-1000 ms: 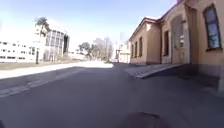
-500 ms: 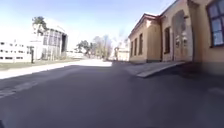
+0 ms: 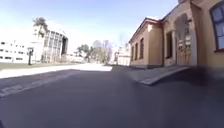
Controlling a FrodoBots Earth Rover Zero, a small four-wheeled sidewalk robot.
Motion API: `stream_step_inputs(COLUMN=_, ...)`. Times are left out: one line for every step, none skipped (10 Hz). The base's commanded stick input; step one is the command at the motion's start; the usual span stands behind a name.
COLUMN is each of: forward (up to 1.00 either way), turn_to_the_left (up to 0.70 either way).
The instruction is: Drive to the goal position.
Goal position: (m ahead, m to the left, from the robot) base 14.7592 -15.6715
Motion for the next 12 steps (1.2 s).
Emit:
stream_step_inputs(forward=0.85, turn_to_the_left=0.0)
stream_step_inputs(forward=0.85, turn_to_the_left=0.0)
stream_step_inputs(forward=0.85, turn_to_the_left=0.0)
stream_step_inputs(forward=0.85, turn_to_the_left=0.0)
stream_step_inputs(forward=0.85, turn_to_the_left=0.0)
stream_step_inputs(forward=0.85, turn_to_the_left=0.0)
stream_step_inputs(forward=0.85, turn_to_the_left=0.0)
stream_step_inputs(forward=0.85, turn_to_the_left=0.0)
stream_step_inputs(forward=0.85, turn_to_the_left=0.0)
stream_step_inputs(forward=0.85, turn_to_the_left=0.0)
stream_step_inputs(forward=0.85, turn_to_the_left=0.0)
stream_step_inputs(forward=0.85, turn_to_the_left=0.0)
